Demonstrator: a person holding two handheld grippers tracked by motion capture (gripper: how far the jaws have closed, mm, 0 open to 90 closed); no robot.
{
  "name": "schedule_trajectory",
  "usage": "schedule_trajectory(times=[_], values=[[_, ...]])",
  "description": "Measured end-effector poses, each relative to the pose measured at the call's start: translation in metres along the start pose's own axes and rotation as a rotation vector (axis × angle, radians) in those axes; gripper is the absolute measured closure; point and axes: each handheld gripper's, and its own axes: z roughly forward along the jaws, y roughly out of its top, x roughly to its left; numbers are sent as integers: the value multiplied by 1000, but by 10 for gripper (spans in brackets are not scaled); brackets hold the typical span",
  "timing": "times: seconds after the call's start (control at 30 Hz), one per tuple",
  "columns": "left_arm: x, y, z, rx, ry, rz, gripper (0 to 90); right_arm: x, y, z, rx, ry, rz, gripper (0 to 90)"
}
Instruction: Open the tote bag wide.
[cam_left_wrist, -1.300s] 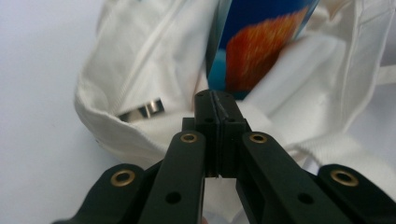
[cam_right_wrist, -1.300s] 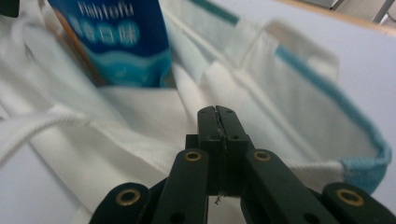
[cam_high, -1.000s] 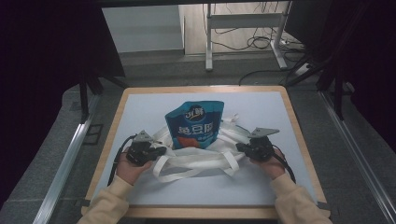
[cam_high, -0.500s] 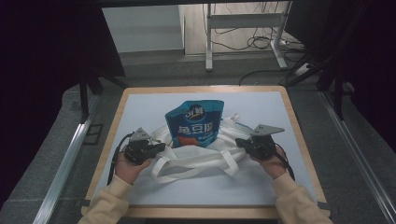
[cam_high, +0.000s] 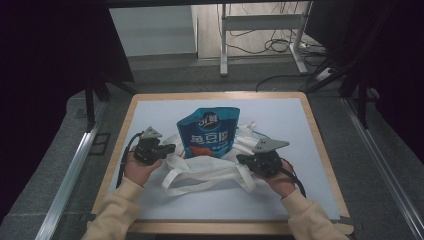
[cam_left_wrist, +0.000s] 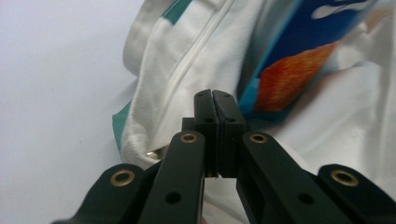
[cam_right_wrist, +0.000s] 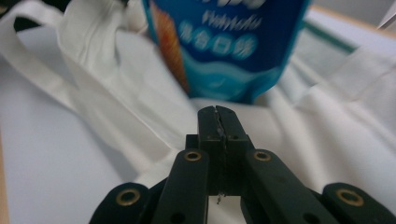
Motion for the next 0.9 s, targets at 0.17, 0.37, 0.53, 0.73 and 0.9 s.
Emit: schedule_trajectory(times=[0.17, 0.37, 0.53, 0.73, 0.9], values=[[10, 6, 16, 23, 28, -26, 897, 5, -15, 13, 70, 24, 2, 888], [18, 7, 31, 42, 20, -58, 899, 12, -33, 16, 117, 46, -4, 889], [18, 7, 35, 46, 26, -59, 900, 15, -42, 16, 119, 50, 2, 890], [18, 5, 31, 30, 22, -63, 899, 16, -41, 16, 110, 38, -11, 889], [12, 5, 13, -16, 14, -49, 896, 14, -32, 8, 52, 16, -15, 889]])
